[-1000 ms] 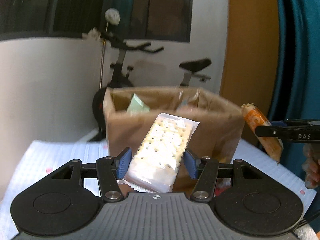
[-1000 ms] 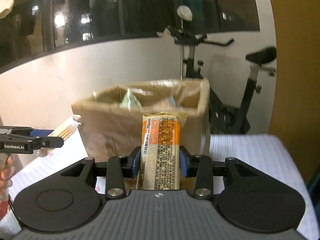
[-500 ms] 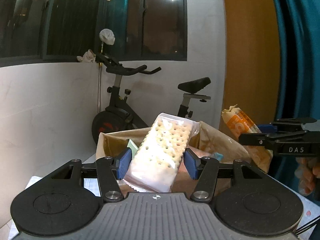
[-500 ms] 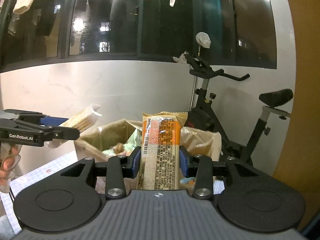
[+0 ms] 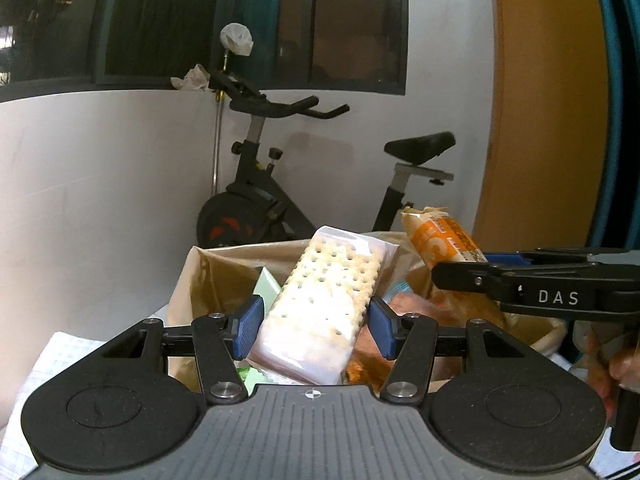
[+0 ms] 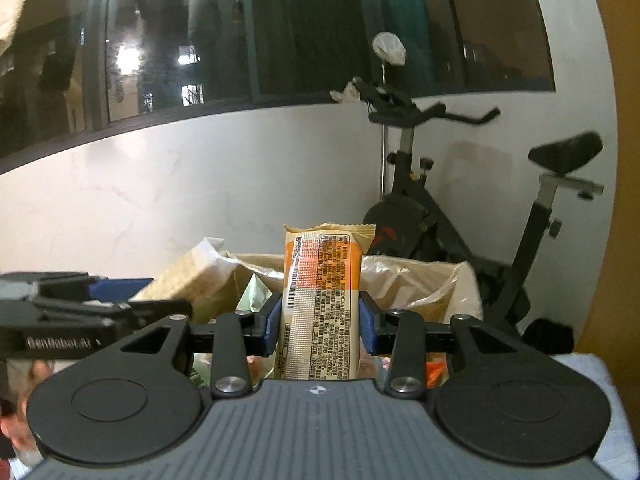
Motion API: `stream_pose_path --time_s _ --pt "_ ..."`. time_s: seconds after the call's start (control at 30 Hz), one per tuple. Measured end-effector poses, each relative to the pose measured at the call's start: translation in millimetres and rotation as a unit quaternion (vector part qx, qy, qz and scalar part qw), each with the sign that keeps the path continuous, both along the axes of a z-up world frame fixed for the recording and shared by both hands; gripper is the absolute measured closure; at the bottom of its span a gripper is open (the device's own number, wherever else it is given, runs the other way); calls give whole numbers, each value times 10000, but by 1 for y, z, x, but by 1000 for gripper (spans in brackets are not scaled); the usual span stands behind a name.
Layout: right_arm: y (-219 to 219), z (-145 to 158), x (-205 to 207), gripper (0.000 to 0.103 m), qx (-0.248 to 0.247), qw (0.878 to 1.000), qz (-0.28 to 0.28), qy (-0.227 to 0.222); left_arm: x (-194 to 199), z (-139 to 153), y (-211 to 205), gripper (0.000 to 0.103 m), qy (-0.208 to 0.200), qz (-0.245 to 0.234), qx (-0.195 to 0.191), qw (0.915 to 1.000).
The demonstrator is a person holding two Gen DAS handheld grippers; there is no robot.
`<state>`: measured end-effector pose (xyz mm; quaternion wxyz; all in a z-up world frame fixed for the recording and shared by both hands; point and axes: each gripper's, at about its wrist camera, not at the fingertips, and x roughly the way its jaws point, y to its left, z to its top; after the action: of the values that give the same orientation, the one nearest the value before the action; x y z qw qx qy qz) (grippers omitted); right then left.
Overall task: Organize snacks
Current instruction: 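Carry both packets over the box and open both tools to drop them, then move the left tool to the yellow packet while the right tool reaches the red packet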
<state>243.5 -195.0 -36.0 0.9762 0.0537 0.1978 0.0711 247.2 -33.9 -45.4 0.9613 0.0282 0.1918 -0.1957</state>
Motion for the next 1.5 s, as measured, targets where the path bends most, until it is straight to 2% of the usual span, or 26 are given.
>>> stream_pose_path --time_s 0.23,0.37,0.43,0.5,1.0,1.27,1.5 --pt "3 -12 22 62 164 9994 -76 292 15 -6 0 43 78 195 32 9998" --pt "6 -15 27 62 38 9992 -30 409 16 -5 -4 43 9 214 259 9994" --pt "9 -16 25 60 -49 9991 -21 419 12 -3 -3 39 -14 174 317 9993" --pt "10 -15 20 56 -146 9993 -35 347 8 0 0 28 -19 189 318 9993" --pt "2 -1 -43 53 -329 9994 -40 40 -37 8 39 28 338 426 78 9985" --pt "-8 -8 -77 53 -277 9994 -200 19 -67 7 54 29 243 449 -17 9987" --pt "-10 -19 -105 53 -257 9991 -339 46 -95 -4 65 29 158 683 -362 9969"
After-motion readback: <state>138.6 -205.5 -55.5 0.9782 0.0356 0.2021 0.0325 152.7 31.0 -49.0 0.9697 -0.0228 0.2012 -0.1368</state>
